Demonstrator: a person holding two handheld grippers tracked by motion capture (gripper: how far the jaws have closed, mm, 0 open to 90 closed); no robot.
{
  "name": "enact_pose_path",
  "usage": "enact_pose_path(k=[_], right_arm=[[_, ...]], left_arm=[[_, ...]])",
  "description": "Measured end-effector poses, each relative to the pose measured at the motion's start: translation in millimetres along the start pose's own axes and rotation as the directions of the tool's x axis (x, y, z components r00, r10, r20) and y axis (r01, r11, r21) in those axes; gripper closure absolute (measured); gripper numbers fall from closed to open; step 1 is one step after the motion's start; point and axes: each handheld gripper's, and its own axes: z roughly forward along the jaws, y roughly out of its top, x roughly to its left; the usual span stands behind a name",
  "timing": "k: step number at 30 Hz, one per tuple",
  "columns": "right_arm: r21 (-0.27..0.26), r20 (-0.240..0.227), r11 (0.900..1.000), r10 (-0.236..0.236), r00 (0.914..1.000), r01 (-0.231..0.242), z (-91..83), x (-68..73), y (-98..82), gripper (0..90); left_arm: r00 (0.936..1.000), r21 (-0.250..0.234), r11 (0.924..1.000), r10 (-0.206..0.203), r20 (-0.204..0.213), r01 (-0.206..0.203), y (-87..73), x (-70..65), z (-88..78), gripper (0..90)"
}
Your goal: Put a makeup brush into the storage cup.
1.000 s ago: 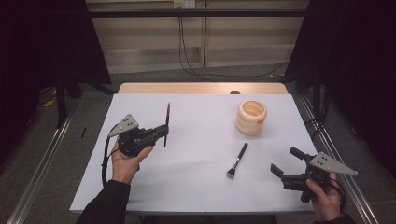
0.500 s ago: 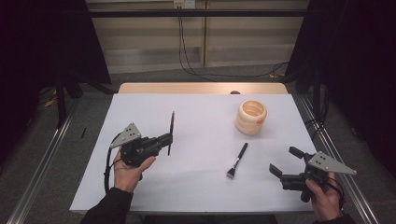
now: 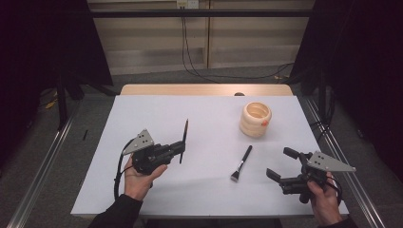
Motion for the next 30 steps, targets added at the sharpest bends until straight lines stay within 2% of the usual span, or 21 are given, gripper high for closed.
enact_pose_path(k=[6, 9, 11, 14, 17, 19, 22, 26, 27, 29, 30], right_arm=[[-0.024, -0.052, 0.999, -0.030, 0.9982, 0.029, 9.5, 8.7, 8.5, 0.0], [-0.025, -0.064, 0.999, -0.023, 0.9977, 0.022, 16.9, 12.7, 11.5, 0.0], [-0.031, -0.068, 0.999, -0.014, 0.9976, 0.012, 21.7, 15.3, 13.1, 0.0], [-0.034, -0.082, 0.999, -0.010, 0.9966, 0.007, 28.8, 19.7, 18.0, 0.0], [-0.021, -0.105, 0.999, 0.028, 0.9941, -0.030, 35.8, 24.3, 24.2, 0.3], [-0.036, -0.128, 0.997, 0.059, 0.9900, -0.064, 40.1, 25.9, 28.5, 1.2], [-0.038, -0.134, 0.999, 0.034, 0.9904, -0.039, 45.7, 29.3, 34.6, 1.6], [-0.020, -0.164, 0.999, 0.039, 0.9858, -0.043, 57.1, 34.3, 39.7, 1.2], [0.001, -0.172, 0.999, 0.039, 0.9843, -0.040, 61.8, 36.1, 42.3, 2.8], [0.019, -0.214, 0.999, 0.038, 0.9761, -0.035, 67.5, 37.7, 45.6, 0.1], [0.009, -0.219, 1.000, 0.031, 0.9753, -0.030, 71.2, 38.7, 47.6, 1.4]], left_arm=[[0.9998, -0.020, 0.9997, -0.011, 0.020, 0.011, 3.3, -8.7, 0.4, 84.6], [0.9999, -0.018, 0.9998, 0.009, 0.010, -0.009, 5.8, -13.4, -1.7, 84.7], [0.9999, -0.024, 0.9997, -0.003, 0.013, 0.003, 6.0, -14.9, -1.8, 84.7], [0.9997, -0.025, 0.9997, 0.002, 0.023, -0.002, 5.5, -15.7, 0.0, 84.7], [0.9995, -0.022, 0.9998, 0.004, 0.031, -0.003, 4.4, -19.8, 3.2, 84.7], [0.9994, -0.011, 0.9999, 0.012, 0.034, -0.012, 4.3, -21.6, 4.7, 84.7], [0.9990, -0.010, 0.9999, 0.011, 0.044, -0.011, 3.9, -24.9, 8.4, 84.7], [0.9984, 0.002, 0.9999, 0.013, 0.054, -0.014, 2.8, -28.8, 13.5, 84.7], [0.9983, 0.004, 0.9999, 0.014, 0.058, -0.014, 2.6, -29.0, 14.3, 84.7], [0.9975, 0.006, 0.9998, 0.017, 0.069, -0.017, 1.9, -29.5, 16.3, 84.7], [0.9975, 0.009, 0.9998, 0.018, 0.068, -0.019, 1.9, -29.9, 17.0, 84.7]])
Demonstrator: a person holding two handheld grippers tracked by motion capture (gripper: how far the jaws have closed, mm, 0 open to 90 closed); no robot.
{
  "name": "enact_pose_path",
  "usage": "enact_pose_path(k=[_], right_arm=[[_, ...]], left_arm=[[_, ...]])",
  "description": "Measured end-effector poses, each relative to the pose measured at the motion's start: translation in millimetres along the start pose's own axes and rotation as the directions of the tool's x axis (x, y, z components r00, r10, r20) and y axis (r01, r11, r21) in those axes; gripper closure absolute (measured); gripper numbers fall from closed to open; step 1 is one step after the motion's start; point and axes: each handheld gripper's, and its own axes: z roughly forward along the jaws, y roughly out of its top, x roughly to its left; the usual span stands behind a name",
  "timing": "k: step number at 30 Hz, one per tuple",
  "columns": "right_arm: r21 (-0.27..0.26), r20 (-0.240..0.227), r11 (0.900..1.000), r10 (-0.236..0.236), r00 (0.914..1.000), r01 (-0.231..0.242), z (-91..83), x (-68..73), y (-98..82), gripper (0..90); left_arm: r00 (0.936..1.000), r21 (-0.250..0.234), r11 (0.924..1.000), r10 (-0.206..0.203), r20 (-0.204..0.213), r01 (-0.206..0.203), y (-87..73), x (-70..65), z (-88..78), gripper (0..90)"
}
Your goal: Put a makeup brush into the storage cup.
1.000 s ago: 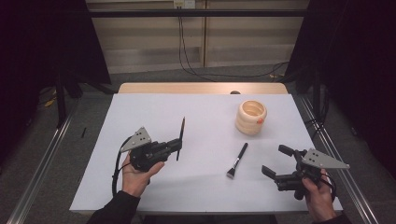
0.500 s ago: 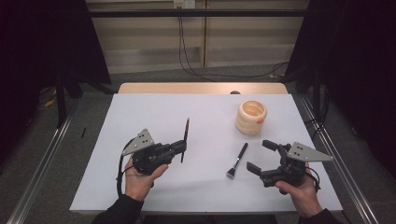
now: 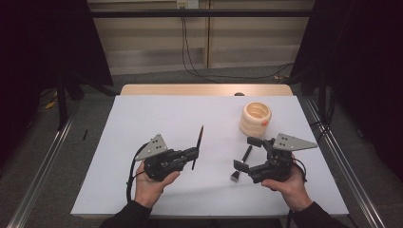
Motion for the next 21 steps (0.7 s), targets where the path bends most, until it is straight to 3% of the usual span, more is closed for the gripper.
enact_pose_path(k=[5, 8, 10, 11, 14, 17, 21], right_arm=[[-0.033, -0.027, 0.998, -0.056, 0.9981, 0.055, 13.5, 1.9, 8.3, 7.3], [-0.069, -0.006, 0.992, -0.104, 0.9945, 0.104, 18.6, 7.1, 13.4, 10.9], [-0.081, -0.026, 0.991, -0.107, 0.9939, 0.105, 22.8, 8.7, 17.4, 12.7], [-0.086, -0.032, 0.990, -0.114, 0.9929, 0.111, 25.3, 9.2, 19.6, 14.0], [-0.099, -0.047, 0.988, -0.127, 0.9908, 0.122, 33.8, 11.8, 25.7, 15.0], [-0.086, -0.074, 0.988, -0.133, 0.9884, 0.126, 42.6, 13.2, 32.6, 17.4], [-0.092, -0.100, 0.988, -0.130, 0.9864, 0.121, 51.8, 14.9, 37.3, 29.6]], left_arm=[[1.0000, -0.002, 1.0000, 0.007, 0.003, -0.007, 2.1, -0.9, 2.5, 84.6], [0.9998, -0.014, 0.9999, 0.000, 0.021, 0.000, 2.8, -1.7, 4.7, 84.7], [0.9999, -0.007, 1.0000, 0.005, 0.012, -0.004, 3.8, -3.6, 5.5, 84.6], [0.9994, -0.012, 0.9999, 0.013, 0.033, -0.012, 5.0, -5.0, 7.2, 84.6], [0.9992, -0.017, 0.9998, 0.013, 0.037, -0.012, 8.5, -8.8, 10.6, 84.6], [0.9989, -0.023, 0.9996, 0.016, 0.044, -0.015, 11.4, -10.0, 15.0, 84.6], [0.9988, -0.010, 0.9995, 0.031, 0.038, -0.030, 11.3, -11.2, 18.8, 84.6]])
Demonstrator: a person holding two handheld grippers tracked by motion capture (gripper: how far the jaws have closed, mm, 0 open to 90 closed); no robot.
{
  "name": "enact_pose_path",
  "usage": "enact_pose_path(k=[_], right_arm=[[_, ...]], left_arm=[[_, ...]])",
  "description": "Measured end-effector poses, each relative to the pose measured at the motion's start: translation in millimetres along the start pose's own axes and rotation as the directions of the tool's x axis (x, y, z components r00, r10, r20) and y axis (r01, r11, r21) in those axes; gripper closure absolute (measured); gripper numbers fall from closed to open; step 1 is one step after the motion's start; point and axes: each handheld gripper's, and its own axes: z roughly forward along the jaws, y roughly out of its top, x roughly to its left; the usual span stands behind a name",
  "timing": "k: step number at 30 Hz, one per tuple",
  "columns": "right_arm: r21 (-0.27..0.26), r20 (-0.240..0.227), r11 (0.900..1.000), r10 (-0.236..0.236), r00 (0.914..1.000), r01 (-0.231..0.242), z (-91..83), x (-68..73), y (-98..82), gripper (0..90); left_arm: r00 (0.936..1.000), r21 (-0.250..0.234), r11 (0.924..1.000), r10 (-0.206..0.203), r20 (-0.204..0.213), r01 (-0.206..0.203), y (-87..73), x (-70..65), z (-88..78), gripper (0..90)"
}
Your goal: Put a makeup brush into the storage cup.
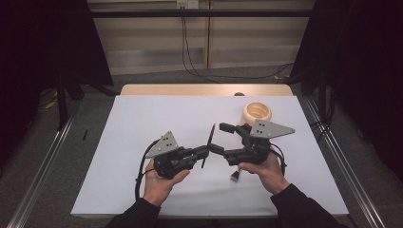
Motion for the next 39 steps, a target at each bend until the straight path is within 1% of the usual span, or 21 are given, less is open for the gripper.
enact_pose_path(k=[1, 3, 4, 5, 7, 11, 17, 18, 19, 21, 22, 24, 27, 28, 30, 32, 35, 36, 37, 38, 39], right_arm=[[0.004, -0.009, 1.000, 0.004, 0.9999, -0.004, 0.9, -0.2, -0.1, 30.7], [0.004, -0.030, 1.000, 0.024, 0.9992, -0.024, 4.3, -1.3, -1.8, 39.9], [0.004, -0.041, 1.000, 0.025, 0.9988, -0.025, 5.2, -1.6, -2.5, 40.6], [0.003, -0.043, 0.999, 0.036, 0.9984, -0.036, 6.7, -1.1, -3.1, 42.4], [0.009, -0.054, 0.999, 0.034, 0.9980, -0.033, 7.7, -1.0, -3.5, 47.0], [0.020, -0.082, 0.998, 0.054, 0.9952, -0.053, 9.1, -1.9, -6.4, 57.5], [0.034, -0.096, 0.996, 0.083, 0.9919, -0.080, 10.6, -5.0, -10.8, 69.6], [0.034, -0.105, 0.996, 0.087, 0.9906, -0.084, 10.6, -5.2, -11.0, 73.0], [0.037, -0.112, 0.995, 0.092, 0.9895, -0.088, 10.3, -5.1, -11.3, 73.3], [0.036, -0.111, 0.994, 0.102, 0.9886, -0.099, 9.8, -5.4, -11.9, 78.0], [0.033, -0.102, 0.995, 0.098, 0.9899, -0.096, 9.4, -5.8, -12.0, 79.6], [0.028, -0.112, 0.993, 0.116, 0.9869, -0.114, 9.5, -6.1, -12.4, 80.5], [0.036, -0.120, 0.993, 0.115, 0.9861, -0.111, 10.7, -4.8, -12.9, 82.7], [0.040, -0.123, 0.993, 0.119, 0.9852, -0.115, 11.3, -4.6, -13.1, 83.1], [0.042, -0.126, 0.993, 0.118, 0.9850, -0.114, 11.7, -4.4, -13.3, 83.4], [0.047, -0.125, 0.993, 0.116, 0.9854, -0.111, 11.4, -3.9, -13.0, 83.6], [0.048, -0.119, 0.992, 0.118, 0.9859, -0.113, 11.0, -3.4, -13.2, 83.9], [0.049, -0.118, 0.993, 0.115, 0.9863, -0.110, 11.0, -2.9, -13.0, 83.9], [0.050, -0.117, 0.993, 0.113, 0.9867, -0.108, 11.0, -2.9, -13.0, 83.9], [0.047, -0.111, 0.992, 0.119, 0.9866, -0.115, 10.8, -2.6, -13.0, 84.0], [0.051, -0.110, 0.993, 0.110, 0.9878, -0.105, 10.9, -2.9, -13.1, 84.0]], left_arm=[[1.0000, 0.000, 1.0000, -0.004, 0.005, 0.004, -0.8, 0.4, 0.6, 84.7], [0.9998, -0.009, 0.9998, -0.016, 0.006, 0.017, -2.2, 0.6, 1.4, 84.6], [0.9999, -0.002, 1.0000, -0.008, 0.008, 0.008, -2.6, 1.7, 0.8, 84.6], [0.9999, -0.001, 0.9999, -0.013, 0.012, 0.013, -3.1, 1.3, 1.0, 84.6], [0.9999, 0.002, 1.0000, -0.006, 0.014, 0.006, -3.8, 0.8, 2.0, 84.6], [0.9998, 0.004, 0.9999, -0.015, 0.015, 0.015, -5.2, -1.3, 3.5, 84.6], [0.9997, 0.014, 0.9999, -0.006, 0.024, 0.005, -5.3, -0.9, 6.2, 84.7], [0.9997, 0.016, 0.9999, -0.007, 0.022, 0.006, -5.8, -0.9, 6.3, 84.6], [0.9998, 0.024, 0.9997, 0.004, 0.021, -0.004, -6.0, -0.4, 6.0, 84.6], [0.9996, 0.023, 0.9997, 0.006, 0.027, -0.007, -5.9, -0.5, 5.8, 84.7], [0.9996, 0.020, 0.9998, 0.006, 0.028, -0.006, -5.9, -0.7, 5.8, 84.7], [0.9996, 0.020, 0.9998, 0.001, 0.028, -0.001, -6.4, -1.3, 5.8, 84.7], [0.9997, 0.021, 0.9998, 0.001, 0.026, -0.002, -8.1, -1.7, 6.4, 84.6], [0.9996, 0.024, 0.9996, 0.012, 0.025, -0.013, -8.5, -0.8, 6.2, 84.6], [0.9995, 0.019, 0.9998, 0.011, 0.030, -0.012, -9.4, -0.5, 6.6, 84.5], [0.9993, 0.022, 0.9995, 0.022, 0.031, -0.023, -9.9, -0.1, 6.7, 84.5], [0.9991, -0.006, 0.9998, 0.020, 0.038, -0.020, -12.8, 0.4, 8.0, 84.3], [0.9988, 0.002, 0.9994, 0.034, 0.035, -0.034, -13.2, 1.1, 7.7, 84.1], [0.9989, -0.009, 0.9993, 0.037, 0.030, -0.036, -14.0, 1.1, 8.4, 83.9], [0.9990, -0.013, 0.9996, 0.027, 0.036, -0.027, -14.6, 1.2, 9.2, 83.6], [0.9991, -0.017, 0.9996, 0.024, 0.035, -0.024, -15.3, 1.3, 9.8, 83.5]])
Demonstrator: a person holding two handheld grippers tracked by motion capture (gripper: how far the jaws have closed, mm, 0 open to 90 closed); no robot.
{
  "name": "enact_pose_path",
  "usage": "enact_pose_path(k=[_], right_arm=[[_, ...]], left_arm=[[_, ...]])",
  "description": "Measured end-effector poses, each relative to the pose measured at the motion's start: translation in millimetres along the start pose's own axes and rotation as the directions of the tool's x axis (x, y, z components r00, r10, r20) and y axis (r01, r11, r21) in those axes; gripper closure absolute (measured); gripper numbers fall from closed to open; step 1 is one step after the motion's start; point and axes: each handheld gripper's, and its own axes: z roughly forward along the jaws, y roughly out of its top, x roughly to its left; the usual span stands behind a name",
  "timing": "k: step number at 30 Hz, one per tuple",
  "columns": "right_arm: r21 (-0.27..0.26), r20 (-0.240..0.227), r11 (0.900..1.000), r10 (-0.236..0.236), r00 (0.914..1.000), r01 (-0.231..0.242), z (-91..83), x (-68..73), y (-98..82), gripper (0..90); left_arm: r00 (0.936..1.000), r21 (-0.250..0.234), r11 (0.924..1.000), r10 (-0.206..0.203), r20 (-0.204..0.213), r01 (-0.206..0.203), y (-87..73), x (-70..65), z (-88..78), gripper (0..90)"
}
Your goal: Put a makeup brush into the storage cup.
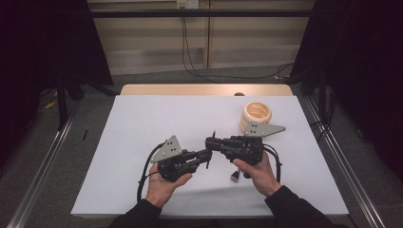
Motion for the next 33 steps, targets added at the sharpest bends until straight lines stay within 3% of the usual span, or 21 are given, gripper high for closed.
enact_pose_path(k=[8, 11, 14, 15, 21, 23, 25, 26, 28, 31, 32, 33], right_arm=[[-0.004, 0.010, 1.000, -0.002, 0.9999, 0.002, -0.7, -0.3, 0.4, 84.0], [-0.004, 0.018, 1.000, -0.007, 0.9998, 0.007, -1.4, -0.2, 0.7, 84.0], [-0.007, 0.017, 1.000, -0.009, 0.9998, 0.010, -1.3, -0.5, 0.7, 84.0], [-0.006, 0.021, 1.000, -0.013, 0.9997, 0.013, -1.1, -0.2, 0.5, 84.0], [-0.006, 0.025, 1.000, -0.024, 0.9994, 0.024, -1.6, 0.0, 0.8, 84.0], [-0.007, 0.030, 1.000, -0.025, 0.9992, 0.026, -2.1, -0.4, 0.9, 84.0], [-0.008, 0.028, 1.000, -0.027, 0.9992, 0.027, -2.6, -0.7, 1.2, 84.0], [-0.008, 0.030, 1.000, -0.030, 0.9991, 0.030, -2.8, -0.5, 1.3, 84.0], [-0.006, 0.034, 0.999, -0.035, 0.9988, 0.035, -3.4, -0.4, 1.5, 84.0], [-0.004, 0.033, 0.999, -0.036, 0.9988, 0.037, -4.2, -1.0, 1.5, 84.0], [-0.005, 0.031, 0.999, -0.037, 0.9988, 0.038, -4.6, -1.6, 1.4, 84.0], [-0.004, 0.037, 0.999, -0.036, 0.9987, 0.037, -5.0, -2.2, 1.6, 83.9]], left_arm=[[0.9997, 0.001, 1.0000, -0.003, -0.022, 0.003, -3.6, 2.2, 1.1, 76.9], [0.9994, 0.017, 0.9998, 0.008, -0.033, -0.008, -3.6, 3.1, 1.8, 66.4], [0.9973, 0.038, 0.9993, 0.009, -0.073, -0.006, -3.5, 3.6, 1.2, 57.9], [0.9979, 0.035, 0.9994, 0.005, -0.064, -0.003, -3.5, 4.2, 1.1, 53.9], [0.9935, 0.040, 0.9991, 0.018, -0.113, -0.014, -2.5, 6.6, -0.3, 33.1], [0.9880, 0.037, 0.9992, 0.024, -0.152, -0.019, -1.9, 6.4, -0.9, 24.8], [0.9783, 0.026, 0.9993, 0.031, -0.205, -0.026, -1.4, 6.2, -2.1, 11.8], [0.9826, 0.014, 0.9998, 0.017, -0.185, -0.015, -1.6, 6.9, -2.5, 10.8], [0.9773, 0.025, 0.9995, 0.022, -0.211, -0.017, -0.5, 6.5, -4.7, 7.2], [0.9814, 0.004, 0.9998, 0.019, -0.191, -0.019, -0.9, 6.8, -5.1, 3.9], [0.9780, 0.006, 0.9998, 0.020, -0.208, -0.019, -0.3, 6.2, -5.9, 2.5], [0.9814, -0.006, 0.9997, 0.022, -0.191, -0.023, -0.8, 7.0, -6.3, 2.0]])
